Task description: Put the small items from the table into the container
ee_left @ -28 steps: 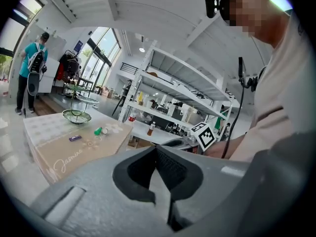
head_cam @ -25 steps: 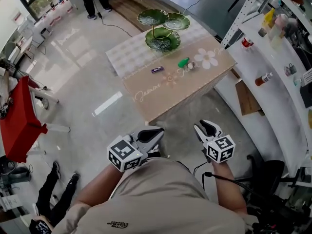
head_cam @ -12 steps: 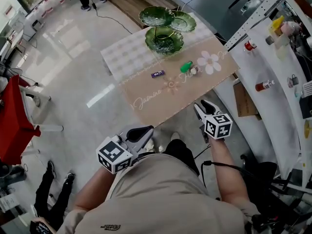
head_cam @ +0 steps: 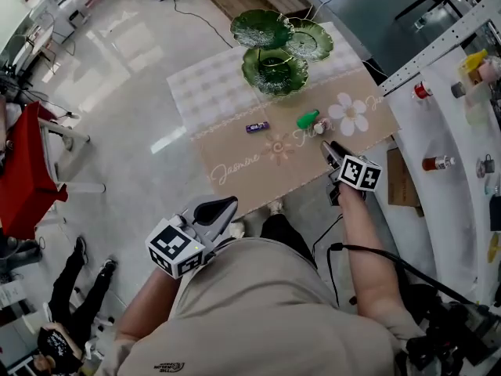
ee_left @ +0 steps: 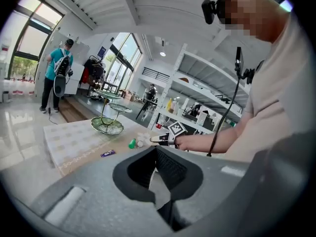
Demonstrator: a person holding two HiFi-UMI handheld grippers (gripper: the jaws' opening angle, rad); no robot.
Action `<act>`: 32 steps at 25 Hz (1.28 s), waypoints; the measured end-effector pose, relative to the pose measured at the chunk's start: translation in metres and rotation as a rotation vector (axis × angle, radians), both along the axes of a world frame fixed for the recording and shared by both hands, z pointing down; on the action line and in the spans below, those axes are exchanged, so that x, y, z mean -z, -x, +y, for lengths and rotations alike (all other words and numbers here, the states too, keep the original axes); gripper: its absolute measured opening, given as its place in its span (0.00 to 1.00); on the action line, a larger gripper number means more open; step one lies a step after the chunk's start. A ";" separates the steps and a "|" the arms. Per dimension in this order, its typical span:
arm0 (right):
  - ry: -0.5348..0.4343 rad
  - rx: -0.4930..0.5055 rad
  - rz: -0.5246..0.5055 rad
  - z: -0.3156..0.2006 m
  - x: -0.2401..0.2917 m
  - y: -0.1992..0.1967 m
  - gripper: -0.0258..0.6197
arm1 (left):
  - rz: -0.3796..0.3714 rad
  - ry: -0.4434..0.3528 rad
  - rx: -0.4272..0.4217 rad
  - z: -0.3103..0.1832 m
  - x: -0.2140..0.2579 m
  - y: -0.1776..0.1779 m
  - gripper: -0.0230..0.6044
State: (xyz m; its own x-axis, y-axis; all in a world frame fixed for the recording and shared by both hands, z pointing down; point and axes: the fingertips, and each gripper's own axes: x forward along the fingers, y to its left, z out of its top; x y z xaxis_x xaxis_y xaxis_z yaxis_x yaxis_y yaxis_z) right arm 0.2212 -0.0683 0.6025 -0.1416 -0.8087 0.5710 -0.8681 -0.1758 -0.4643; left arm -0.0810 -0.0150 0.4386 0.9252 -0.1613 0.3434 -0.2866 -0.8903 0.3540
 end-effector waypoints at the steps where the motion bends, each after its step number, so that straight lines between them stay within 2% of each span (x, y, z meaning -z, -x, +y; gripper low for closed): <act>1: 0.008 -0.004 -0.024 -0.007 -0.005 -0.008 0.30 | -0.004 -0.006 0.010 -0.004 0.002 -0.008 0.05; 9: 0.036 -0.045 -0.320 -0.051 -0.046 -0.047 0.37 | -0.061 -0.027 0.055 -0.024 0.004 -0.069 0.05; 12: 0.060 -0.064 -0.384 -0.062 -0.061 -0.055 0.38 | -0.082 -0.024 0.071 -0.030 0.001 -0.084 0.05; 14: 0.084 -0.063 -0.392 -0.067 -0.070 -0.058 0.39 | -0.090 -0.017 0.086 -0.033 -0.001 -0.091 0.05; 17: 0.130 -0.021 -0.340 -0.075 -0.080 -0.056 0.39 | -0.098 -0.008 0.112 -0.039 -0.003 -0.098 0.05; 20: 0.164 0.051 -0.211 -0.083 -0.085 -0.056 0.39 | -0.105 -0.007 0.134 -0.044 -0.004 -0.104 0.05; 32: 0.171 0.278 0.065 -0.110 -0.085 -0.052 0.39 | -0.141 -0.008 0.227 -0.055 -0.005 -0.102 0.05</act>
